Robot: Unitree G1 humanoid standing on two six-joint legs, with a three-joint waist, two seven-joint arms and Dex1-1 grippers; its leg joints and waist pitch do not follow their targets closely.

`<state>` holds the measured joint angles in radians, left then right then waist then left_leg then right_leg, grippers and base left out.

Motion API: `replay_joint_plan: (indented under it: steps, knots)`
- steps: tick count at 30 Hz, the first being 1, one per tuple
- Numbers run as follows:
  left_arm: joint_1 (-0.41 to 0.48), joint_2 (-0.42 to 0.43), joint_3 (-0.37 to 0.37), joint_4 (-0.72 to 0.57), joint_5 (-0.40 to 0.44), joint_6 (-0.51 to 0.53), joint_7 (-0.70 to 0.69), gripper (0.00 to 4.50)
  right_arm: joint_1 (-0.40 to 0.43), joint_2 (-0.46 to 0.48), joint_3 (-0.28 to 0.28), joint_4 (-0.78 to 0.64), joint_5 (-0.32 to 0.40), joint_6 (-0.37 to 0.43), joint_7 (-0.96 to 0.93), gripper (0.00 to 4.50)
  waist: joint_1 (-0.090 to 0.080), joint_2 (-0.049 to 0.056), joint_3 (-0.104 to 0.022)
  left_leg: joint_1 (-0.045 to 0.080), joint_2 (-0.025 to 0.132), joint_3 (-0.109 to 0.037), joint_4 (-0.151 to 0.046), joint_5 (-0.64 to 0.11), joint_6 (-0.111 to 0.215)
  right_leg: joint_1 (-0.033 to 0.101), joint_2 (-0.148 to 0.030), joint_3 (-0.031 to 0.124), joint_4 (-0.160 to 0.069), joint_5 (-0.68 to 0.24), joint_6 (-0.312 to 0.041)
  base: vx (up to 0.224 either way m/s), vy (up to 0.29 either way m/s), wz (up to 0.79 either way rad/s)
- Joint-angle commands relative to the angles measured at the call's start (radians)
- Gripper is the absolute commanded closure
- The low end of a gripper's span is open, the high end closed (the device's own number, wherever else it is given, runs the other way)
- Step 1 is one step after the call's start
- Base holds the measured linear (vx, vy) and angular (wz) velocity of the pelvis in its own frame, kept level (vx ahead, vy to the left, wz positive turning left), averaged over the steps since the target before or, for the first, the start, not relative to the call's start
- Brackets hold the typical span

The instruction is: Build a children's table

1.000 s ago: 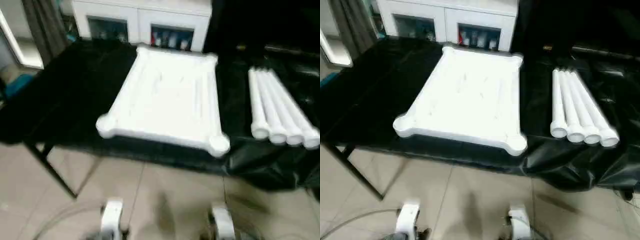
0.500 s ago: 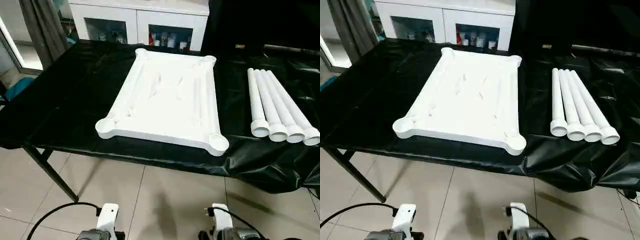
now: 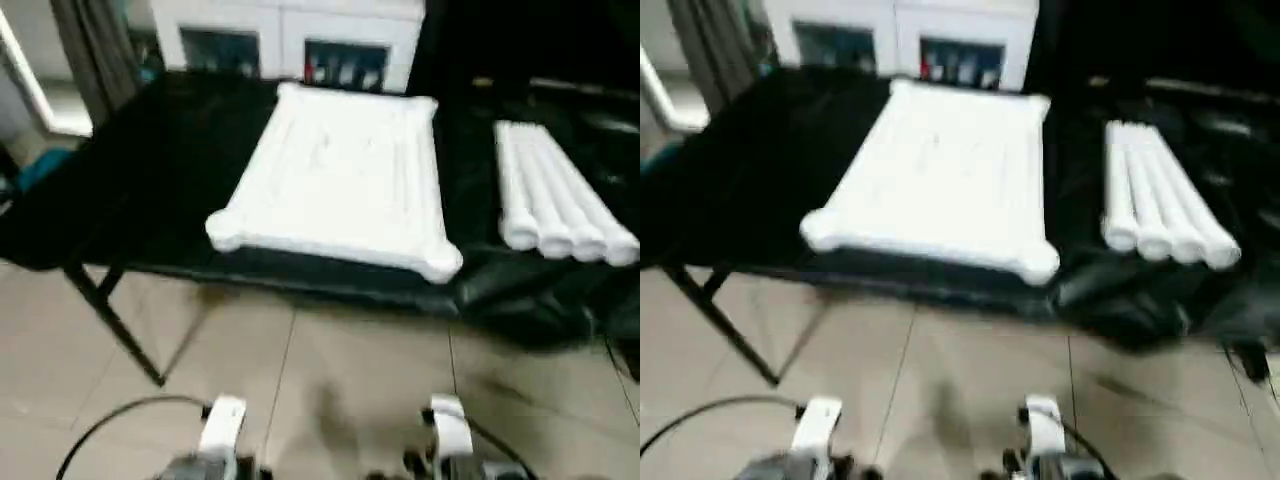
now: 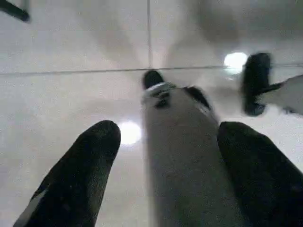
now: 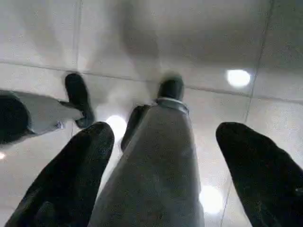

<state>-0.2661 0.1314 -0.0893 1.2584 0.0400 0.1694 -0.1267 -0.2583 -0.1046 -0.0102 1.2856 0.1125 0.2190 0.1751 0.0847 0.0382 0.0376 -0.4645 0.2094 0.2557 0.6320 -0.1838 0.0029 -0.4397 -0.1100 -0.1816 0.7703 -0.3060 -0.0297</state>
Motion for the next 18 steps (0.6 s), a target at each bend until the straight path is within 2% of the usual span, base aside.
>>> replay_joint_plan:
  steps: [1, 2, 3, 4, 5, 6, 7, 8, 9, 10, 11, 12, 13, 14, 15, 16, 17, 18]
  knots:
    - [0.043, 0.022, -0.018, -0.053, 0.022, -0.041, -0.036, 0.73, 0.006, -0.042, 0.04, -0.063, -0.048, -0.08, 0.047, 0.62, 0.138, -0.03, -0.061, -0.085, 0.07, 0.127, -0.193, -0.641, -0.249, 0.168, 0.037, 0.15, 0.128, -0.713, 0.002, -0.228, 0.01, 0.14]
    - [0.052, 0.028, -0.022, -0.073, 0.024, -0.056, -0.049, 0.73, 0.018, -0.049, 0.058, -0.086, -0.066, -0.116, 0.055, 0.62, 0.039, -0.121, -0.078, 0.114, 0.078, 0.052, 0.148, -0.419, -0.216, -0.033, -0.088, 0.178, -0.06, -1.112, 0.11, 0.013, -0.217, 0.43]
    - [0.065, 0.034, -0.025, -0.101, 0.026, -0.071, -0.061, 0.73, 0.034, -0.057, 0.062, -0.116, -0.07, -0.147, 0.064, 0.62, 0.095, -0.05, -0.023, 0.023, -0.057, -0.117, 0.186, -0.161, -0.041, 0.046, -0.107, 0.296, -0.267, -1.094, 0.075, 0.182, -0.207, 0.29]
    - [0.093, 0.045, -0.032, -0.162, 0.03, -0.092, -0.072, 0.73, 0.067, -0.071, 0.061, -0.176, -0.073, -0.208, 0.058, 0.62, 0.113, -0.045, 0.008, -0.034, -0.067, -0.174, 0.16, -0.115, -0.04, 0.13, -0.098, 0.31, -0.234, -0.641, 0.053, 0.182, -0.207, 0.29]
    - [0.114, 0.051, -0.033, -0.209, 0.029, -0.105, -0.077, 0.73, 0.088, -0.08, 0.054, -0.22, -0.066, -0.227, 0.062, 0.62, 0.111, -0.039, 0.009, 0.015, -0.027, -0.18, 0.141, -0.12, -0.049, 0.082, -0.091, 0.319, -0.233, -0.564, 0.05, -0.053, 0.023, 0.36]
    - [0.144, 0.06, -0.035, -0.275, 0.028, -0.126, -0.084, 0.73, 0.117, -0.093, 0.043, -0.281, -0.057, -0.255, 0.069, 0.62, 0.11, -0.03, -0.023, 0.11, 0.013, -0.167, 0.047, -0.198, -0.06, 0.076, -0.03, 0.273, -0.183, -0.377, -0.027, -0.195, 0.055, 0.47]
    - [0.172, 0.071, -0.041, -0.335, 0.034, -0.148, -0.081, 0.73, 0.148, -0.107, 0.04, -0.347, -0.058, -0.28, 0.068, 0.62, 0.105, -0.016, -0.034, 0.132, 0.06, -0.171, -0.027, -0.172, -0.022, 0.078, 0.01, 0.228, -0.14, -0.048, -0.098, -0.195, 0.055, 0.47]
    - [0.215, 0.085, -0.047, -0.429, 0.038, -0.171, -0.084, 0.73, 0.193, -0.126, 0.033, -0.448, -0.056, -0.291, 0.073, 0.62, 0.103, -0.008, -0.04, 0.151, 0.091, -0.176, -0.044, -0.157, 0.017, 0.069, -0.005, 0.217, -0.126, 0.073, -0.127, -0.117, 0.049, 0.35]
    - [0.215, 0.085, -0.047, -0.429, 0.038, -0.171, -0.084, 0.43, 0.193, -0.126, 0.033, -0.448, -0.056, -0.291, 0.073, 0.44, 0.097, 0.0, -0.06, 0.145, 0.112, -0.172, -0.051, -0.041, 0.103, 0.09, -0.032, 0.2, -0.12, 0.285, -0.157, -0.056, 0.073, 0.24]
    - [0.275, 0.102, -0.039, -0.591, 0.026, -0.195, -0.092, 0.37, 0.26, -0.145, 0.012, -0.625, -0.038, -0.279, 0.093, 0.34, 0.096, -0.017, -0.055, 0.114, 0.093, -0.148, -0.049, 0.006, 0.145, 0.107, -0.039, 0.201, -0.132, 0.413, -0.141, -0.056, 0.073, 0.24]
    - [0.285, 0.104, -0.035, -0.62, 0.02, -0.199, -0.095, 0.37, 0.272, -0.149, 0.009, -0.656, -0.037, -0.277, 0.095, 0.27, 0.104, -0.02, -0.052, 0.097, 0.077, -0.138, -0.043, 0.008, 0.144, 0.115, -0.035, 0.202, -0.133, 0.474, -0.116, -0.02, 0.091, 0.06]
    - [0.314, 0.114, -0.023, -0.717, 0.008, -0.207, -0.099, 0.33, 0.315, -0.153, -0.012, -0.776, -0.007, -0.263, 0.114, 0.24, 0.098, -0.01, -0.04, 0.099, 0.059, -0.126, -0.064, -0.128, 0.074, 0.105, -0.037, 0.195, -0.161, 0.37, -0.083, -0.035, 0.098, 0.04]
    - [0.34, 0.124, -0.008, -0.82, -0.01, -0.214, -0.107, 0.16, 0.36, -0.152, -0.043, -0.916, 0.043, -0.237, 0.139, 0.15, 0.097, -0.01, -0.036, 0.099, 0.063, -0.131, -0.077, -0.175, 0.052, 0.111, -0.036, 0.195, -0.168, 0.308, -0.071, -0.035, 0.098, 0.04]
    - [0.345, 0.126, -0.004, -0.843, -0.015, -0.215, -0.11, 0.16, 0.371, -0.151, -0.05, -0.948, 0.056, -0.231, 0.144, 0.15, 0.096, -0.009, -0.039, 0.102, 0.072, -0.137, -0.086, -0.203, 0.036, 0.114, -0.034, 0.193, -0.167, 0.273, -0.066, -0.051, 0.09, -0.01]
    - [0.367, 0.132, 0.013, -0.931, -0.029, -0.215, -0.118, 0.06, 0.409, -0.153, -0.071, -1.067, 0.109, -0.217, 0.161, 0.06, 0.083, -0.005, -0.033, 0.111, 0.08, -0.142, -0.107, -0.263, 0.019, 0.108, -0.031, 0.19, -0.177, 0.193, -0.072, -0.055, 0.08, -0.04]
    - [0.397, 0.141, 0.041, -1.113, -0.059, -0.194, -0.133, 0.06, 0.453, -0.173, -0.088, -1.256, 0.19, -0.197, 0.169, 0.06, 0.076, -0.002, -0.032, 0.111, 0.08, -0.143, -0.123, -0.306, -0.001, 0.122, -0.041, 0.192, -0.191, 0.138, -0.079, -0.055, 0.08, -0.04]
    - [0.398, 0.141, 0.043, -1.125, -0.062, -0.191, -0.134, 0.06, 0.455, -0.174, -0.088, -1.268, 0.195, -0.195, 0.169, 0.06, 0.067, -0.004, -0.029, 0.113, 0.082, -0.143, -0.126, -0.314, -0.01, 0.118, -0.038, 0.193, -0.193, 0.134, -0.081, -0.046, 0.069, -0.06]
    - [0.407, 0.145, 0.051, -1.202, -0.077, -0.171, -0.142, 0.06, 0.466, -0.185, -0.092, -1.337, 0.223, -0.184, 0.172, 0.06, 0.052, -0.009, -0.032, 0.109, 0.071, -0.139, -0.127, -0.288, -0.011, 0.123, -0.035, 0.189, -0.196, 0.15, -0.078, -0.016, 0.054, -0.08]
